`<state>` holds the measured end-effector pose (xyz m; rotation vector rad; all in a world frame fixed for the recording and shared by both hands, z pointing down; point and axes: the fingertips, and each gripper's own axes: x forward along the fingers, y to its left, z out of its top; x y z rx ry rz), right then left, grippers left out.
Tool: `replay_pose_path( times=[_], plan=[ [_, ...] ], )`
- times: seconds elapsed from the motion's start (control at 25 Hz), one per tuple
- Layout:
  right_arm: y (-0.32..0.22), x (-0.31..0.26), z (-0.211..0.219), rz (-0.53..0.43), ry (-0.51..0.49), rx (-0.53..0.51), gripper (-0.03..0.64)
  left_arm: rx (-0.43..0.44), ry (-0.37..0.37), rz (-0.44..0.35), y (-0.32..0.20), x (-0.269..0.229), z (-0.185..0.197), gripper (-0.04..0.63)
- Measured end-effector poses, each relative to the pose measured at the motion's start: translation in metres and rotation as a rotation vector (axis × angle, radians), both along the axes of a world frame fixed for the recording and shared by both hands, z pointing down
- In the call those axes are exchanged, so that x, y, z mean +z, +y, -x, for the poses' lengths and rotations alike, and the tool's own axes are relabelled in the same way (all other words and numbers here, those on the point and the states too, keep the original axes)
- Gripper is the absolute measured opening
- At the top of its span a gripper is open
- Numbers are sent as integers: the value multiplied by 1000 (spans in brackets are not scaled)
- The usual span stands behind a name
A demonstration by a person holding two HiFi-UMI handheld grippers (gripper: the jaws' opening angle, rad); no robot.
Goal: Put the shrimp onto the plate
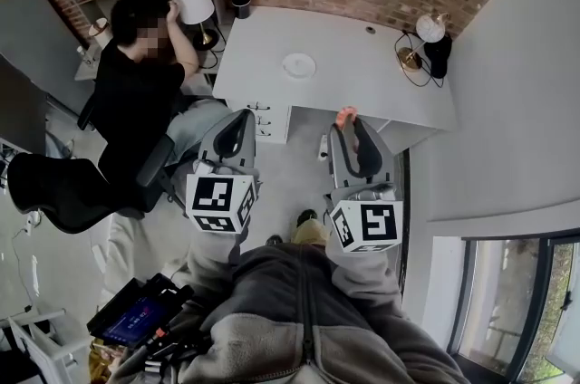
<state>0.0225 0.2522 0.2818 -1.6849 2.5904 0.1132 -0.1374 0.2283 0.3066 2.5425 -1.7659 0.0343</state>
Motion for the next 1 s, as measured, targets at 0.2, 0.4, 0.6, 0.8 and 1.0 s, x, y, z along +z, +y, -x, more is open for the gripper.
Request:
replay_pose_path(
  times=[0.2,0.4,0.6,0.8,1.0],
  plan=[
    [-7,-1,-5,13,-12,9,146,-8,-5,12,-4,1,0,5],
    [-16,-5,-4,8,-35,0,146,-29,-24,5,-9,-5,6,5],
    [-57,5,-4,-7,-47,-33,146,-56,-46,-1,-46,2,7,5],
    [-119,14,-24,15,-50,-22,146,-57,-50,11,-108,10,-11,5],
    [-164,15,-41,17,-35,-25,146,-48,-45,21,-156,12,-31,5]
  ],
)
